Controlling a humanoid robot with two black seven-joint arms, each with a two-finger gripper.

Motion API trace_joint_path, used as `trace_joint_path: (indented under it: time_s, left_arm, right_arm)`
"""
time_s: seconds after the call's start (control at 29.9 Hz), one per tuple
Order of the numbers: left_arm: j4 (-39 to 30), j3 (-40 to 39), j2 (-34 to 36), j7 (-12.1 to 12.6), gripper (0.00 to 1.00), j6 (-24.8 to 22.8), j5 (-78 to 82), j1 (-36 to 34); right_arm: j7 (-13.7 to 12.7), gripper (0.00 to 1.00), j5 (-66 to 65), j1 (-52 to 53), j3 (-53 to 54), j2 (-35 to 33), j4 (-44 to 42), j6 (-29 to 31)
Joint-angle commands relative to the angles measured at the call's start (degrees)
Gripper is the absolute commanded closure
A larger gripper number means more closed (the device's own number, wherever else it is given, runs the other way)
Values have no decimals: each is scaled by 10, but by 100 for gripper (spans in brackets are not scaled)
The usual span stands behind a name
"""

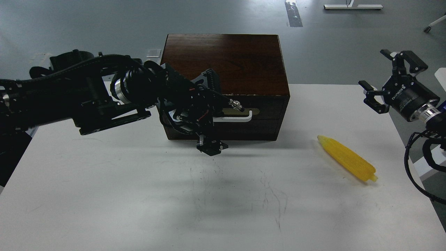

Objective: Put corn in drawer with both arms
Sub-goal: 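Pull the drawer toward the robot with the left gripper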

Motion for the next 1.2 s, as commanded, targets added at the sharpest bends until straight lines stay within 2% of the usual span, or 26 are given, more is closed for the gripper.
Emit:
trace_joint_path:
  time_s: [0.0, 0.5, 0.8, 1.17]
  left_arm:
    - [4, 0, -2, 0, 2, 0, 0, 7]
    - [-15, 13, -1, 0, 2, 0, -4, 16]
    - [-71, 14, 3, 0, 2, 0, -9, 14]
    - [-159, 11, 43, 0, 2, 0, -10, 16]
  right_arm:
    - [0, 0, 0, -4, 0, -8, 5, 0]
    - [0, 0, 1, -5, 0, -10, 8, 0]
    - [0, 0, 0, -5, 0, -14, 9, 0]
    - [0, 0, 0, -6, 0, -16, 9, 0]
